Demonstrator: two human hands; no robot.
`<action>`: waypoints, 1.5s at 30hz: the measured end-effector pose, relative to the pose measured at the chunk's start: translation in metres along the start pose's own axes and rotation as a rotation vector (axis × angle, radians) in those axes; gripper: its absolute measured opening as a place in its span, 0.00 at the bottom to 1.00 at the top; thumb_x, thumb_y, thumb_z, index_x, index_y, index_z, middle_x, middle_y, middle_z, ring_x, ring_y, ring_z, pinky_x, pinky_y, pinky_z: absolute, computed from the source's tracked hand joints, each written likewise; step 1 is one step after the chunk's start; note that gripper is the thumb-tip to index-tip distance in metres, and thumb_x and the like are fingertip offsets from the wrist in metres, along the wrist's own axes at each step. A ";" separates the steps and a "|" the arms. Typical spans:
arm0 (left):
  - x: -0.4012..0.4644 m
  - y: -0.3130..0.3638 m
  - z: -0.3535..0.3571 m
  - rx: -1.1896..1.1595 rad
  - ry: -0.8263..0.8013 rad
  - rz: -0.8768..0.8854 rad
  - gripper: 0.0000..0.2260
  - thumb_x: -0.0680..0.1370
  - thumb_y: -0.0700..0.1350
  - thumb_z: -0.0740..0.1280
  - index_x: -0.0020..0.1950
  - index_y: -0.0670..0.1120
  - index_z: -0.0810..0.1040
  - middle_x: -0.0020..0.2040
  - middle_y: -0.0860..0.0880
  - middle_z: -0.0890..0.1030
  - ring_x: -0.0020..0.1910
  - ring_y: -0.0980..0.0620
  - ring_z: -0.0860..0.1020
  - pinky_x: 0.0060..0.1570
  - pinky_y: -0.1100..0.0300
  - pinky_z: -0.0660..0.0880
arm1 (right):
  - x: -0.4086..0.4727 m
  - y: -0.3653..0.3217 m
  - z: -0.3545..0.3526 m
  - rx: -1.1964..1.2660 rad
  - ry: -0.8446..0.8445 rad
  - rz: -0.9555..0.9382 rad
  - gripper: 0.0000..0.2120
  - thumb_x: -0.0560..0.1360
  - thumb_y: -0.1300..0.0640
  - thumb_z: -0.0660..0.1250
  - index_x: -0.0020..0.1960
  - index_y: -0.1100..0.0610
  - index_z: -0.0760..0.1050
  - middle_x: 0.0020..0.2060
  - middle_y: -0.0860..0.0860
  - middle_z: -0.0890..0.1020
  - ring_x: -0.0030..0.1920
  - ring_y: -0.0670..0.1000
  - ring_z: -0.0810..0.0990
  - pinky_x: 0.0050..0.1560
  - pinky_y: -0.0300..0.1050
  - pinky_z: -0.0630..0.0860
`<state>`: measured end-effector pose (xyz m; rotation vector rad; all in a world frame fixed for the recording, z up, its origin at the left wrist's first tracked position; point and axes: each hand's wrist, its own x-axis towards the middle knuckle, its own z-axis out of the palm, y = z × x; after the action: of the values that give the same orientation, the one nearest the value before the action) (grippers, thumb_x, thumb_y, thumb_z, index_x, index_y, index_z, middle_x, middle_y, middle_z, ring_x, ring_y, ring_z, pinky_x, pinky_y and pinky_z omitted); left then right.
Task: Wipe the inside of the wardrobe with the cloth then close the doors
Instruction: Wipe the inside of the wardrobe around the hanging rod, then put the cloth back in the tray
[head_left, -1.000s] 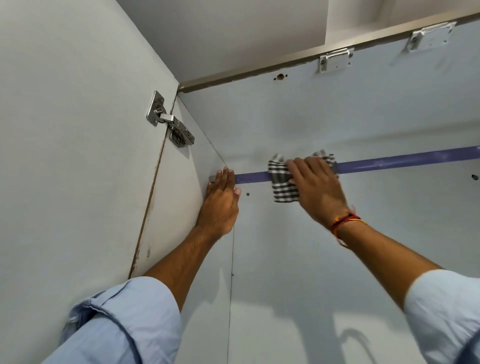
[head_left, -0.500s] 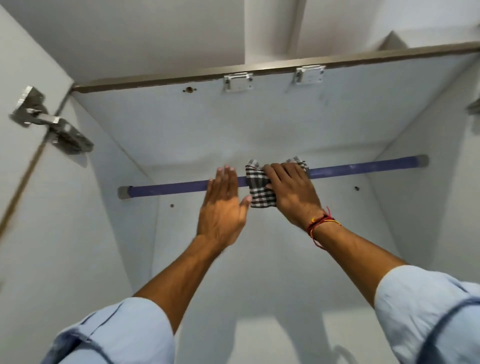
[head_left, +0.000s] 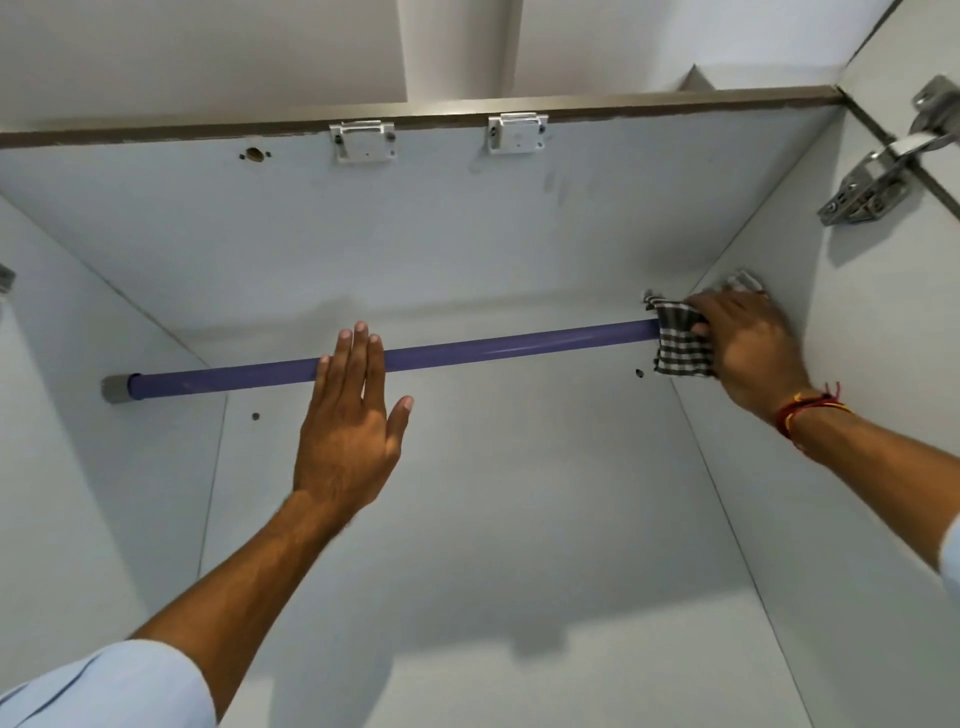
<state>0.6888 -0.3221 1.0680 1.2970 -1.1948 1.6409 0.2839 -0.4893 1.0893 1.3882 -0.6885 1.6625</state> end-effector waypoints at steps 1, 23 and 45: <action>0.000 0.000 0.000 0.002 -0.002 -0.003 0.34 0.82 0.59 0.47 0.81 0.43 0.41 0.83 0.46 0.41 0.82 0.48 0.40 0.81 0.46 0.47 | 0.001 -0.008 0.002 0.033 0.016 0.021 0.15 0.79 0.62 0.57 0.59 0.63 0.78 0.52 0.62 0.84 0.56 0.66 0.80 0.65 0.61 0.72; 0.004 0.018 -0.051 0.118 -0.199 0.017 0.33 0.83 0.51 0.54 0.81 0.41 0.41 0.82 0.42 0.42 0.82 0.45 0.41 0.81 0.48 0.44 | -0.029 -0.175 -0.032 0.318 -0.128 -0.118 0.18 0.83 0.55 0.58 0.70 0.55 0.74 0.66 0.56 0.81 0.67 0.58 0.79 0.65 0.56 0.79; -0.534 0.433 -0.251 -1.603 -1.974 -0.719 0.04 0.76 0.37 0.66 0.44 0.41 0.80 0.34 0.46 0.83 0.26 0.54 0.81 0.21 0.63 0.76 | -0.628 -0.216 -0.507 0.803 -0.048 2.472 0.18 0.84 0.50 0.60 0.70 0.58 0.74 0.57 0.61 0.82 0.53 0.58 0.83 0.63 0.56 0.80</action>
<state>0.3399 -0.2149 0.4341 1.3743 -1.7038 -1.5900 0.2347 -0.1202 0.3413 0.2070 -2.4077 3.9097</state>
